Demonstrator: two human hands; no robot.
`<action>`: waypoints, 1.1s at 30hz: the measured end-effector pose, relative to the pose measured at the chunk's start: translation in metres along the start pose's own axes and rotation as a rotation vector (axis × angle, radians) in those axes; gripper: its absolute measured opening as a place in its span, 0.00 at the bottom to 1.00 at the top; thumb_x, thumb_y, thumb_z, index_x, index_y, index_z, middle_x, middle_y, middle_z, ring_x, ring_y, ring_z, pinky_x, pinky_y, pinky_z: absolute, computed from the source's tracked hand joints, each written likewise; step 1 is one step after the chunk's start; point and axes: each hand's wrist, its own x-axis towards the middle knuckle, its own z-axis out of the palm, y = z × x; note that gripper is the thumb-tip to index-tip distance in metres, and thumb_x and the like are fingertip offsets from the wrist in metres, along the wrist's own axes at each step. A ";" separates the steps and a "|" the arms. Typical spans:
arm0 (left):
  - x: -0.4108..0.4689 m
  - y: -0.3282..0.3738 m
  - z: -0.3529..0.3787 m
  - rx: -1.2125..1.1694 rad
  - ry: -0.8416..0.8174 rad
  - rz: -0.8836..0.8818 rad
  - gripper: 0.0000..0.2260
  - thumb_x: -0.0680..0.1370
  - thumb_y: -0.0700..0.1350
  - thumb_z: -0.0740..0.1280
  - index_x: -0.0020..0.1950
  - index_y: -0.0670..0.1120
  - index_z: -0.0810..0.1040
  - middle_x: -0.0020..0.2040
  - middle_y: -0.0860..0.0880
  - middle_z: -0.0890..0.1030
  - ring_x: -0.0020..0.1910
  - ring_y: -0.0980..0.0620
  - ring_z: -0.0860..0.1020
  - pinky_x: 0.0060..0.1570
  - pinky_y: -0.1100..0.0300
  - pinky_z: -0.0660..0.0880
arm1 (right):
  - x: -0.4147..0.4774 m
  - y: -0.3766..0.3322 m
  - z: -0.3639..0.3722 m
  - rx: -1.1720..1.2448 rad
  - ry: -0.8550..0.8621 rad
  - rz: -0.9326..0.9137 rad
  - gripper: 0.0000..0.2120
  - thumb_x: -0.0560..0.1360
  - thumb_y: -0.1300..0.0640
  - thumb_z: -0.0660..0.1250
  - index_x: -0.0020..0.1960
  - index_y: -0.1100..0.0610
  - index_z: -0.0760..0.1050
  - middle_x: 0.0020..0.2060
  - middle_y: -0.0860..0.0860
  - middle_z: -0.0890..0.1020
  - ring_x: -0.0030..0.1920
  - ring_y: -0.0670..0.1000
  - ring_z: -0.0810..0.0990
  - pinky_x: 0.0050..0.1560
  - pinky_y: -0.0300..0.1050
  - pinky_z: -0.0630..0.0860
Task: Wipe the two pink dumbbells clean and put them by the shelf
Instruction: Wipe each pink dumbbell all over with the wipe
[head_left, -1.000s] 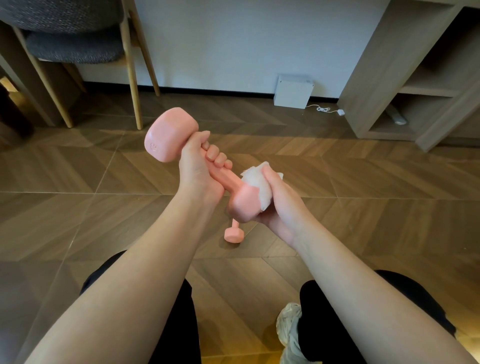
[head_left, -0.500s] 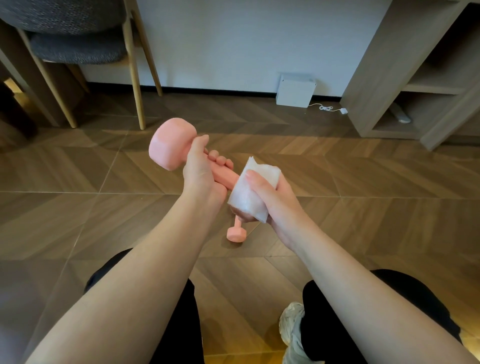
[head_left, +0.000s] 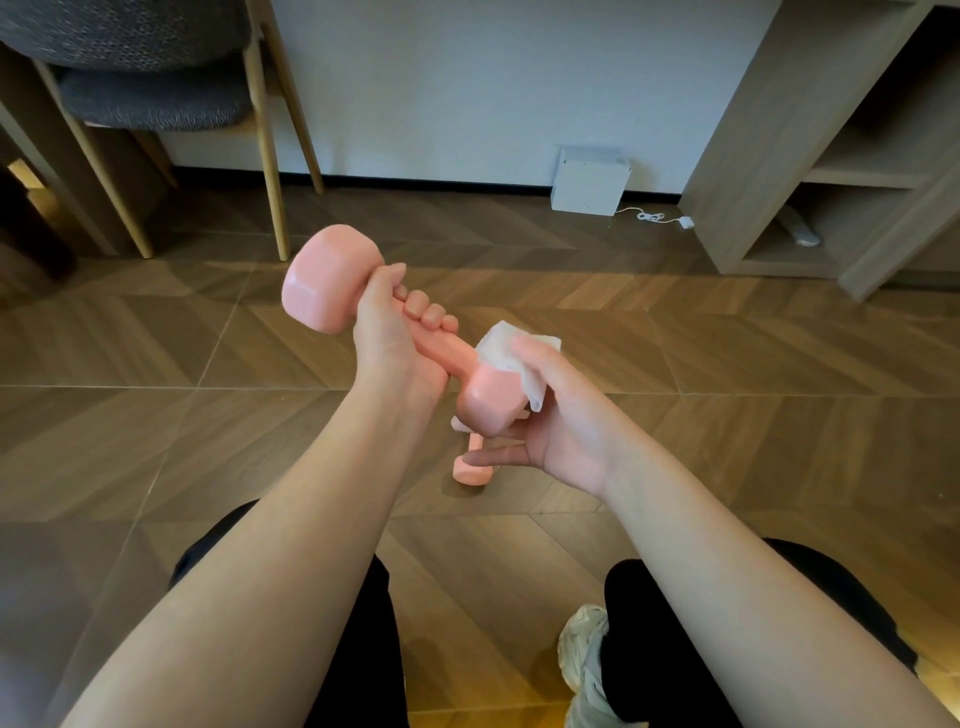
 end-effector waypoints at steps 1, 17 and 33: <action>0.000 0.000 0.000 0.006 0.000 0.001 0.15 0.78 0.43 0.64 0.33 0.48 0.63 0.26 0.53 0.60 0.23 0.54 0.60 0.29 0.61 0.62 | 0.001 0.002 -0.001 -0.008 0.000 -0.001 0.22 0.75 0.44 0.67 0.63 0.56 0.75 0.53 0.61 0.75 0.55 0.64 0.78 0.46 0.60 0.81; -0.001 0.002 -0.002 -0.005 0.010 0.005 0.13 0.77 0.42 0.67 0.36 0.47 0.66 0.27 0.52 0.68 0.24 0.55 0.66 0.29 0.62 0.68 | 0.000 0.008 0.004 -0.215 -0.027 -0.277 0.20 0.71 0.57 0.73 0.62 0.51 0.73 0.50 0.55 0.81 0.46 0.54 0.82 0.46 0.54 0.81; -0.004 0.003 -0.001 0.004 0.107 0.019 0.10 0.76 0.44 0.68 0.39 0.46 0.69 0.26 0.51 0.69 0.24 0.54 0.68 0.32 0.62 0.71 | 0.005 0.012 0.005 -0.333 0.104 -0.365 0.34 0.61 0.46 0.76 0.65 0.49 0.71 0.54 0.47 0.81 0.51 0.46 0.81 0.45 0.40 0.78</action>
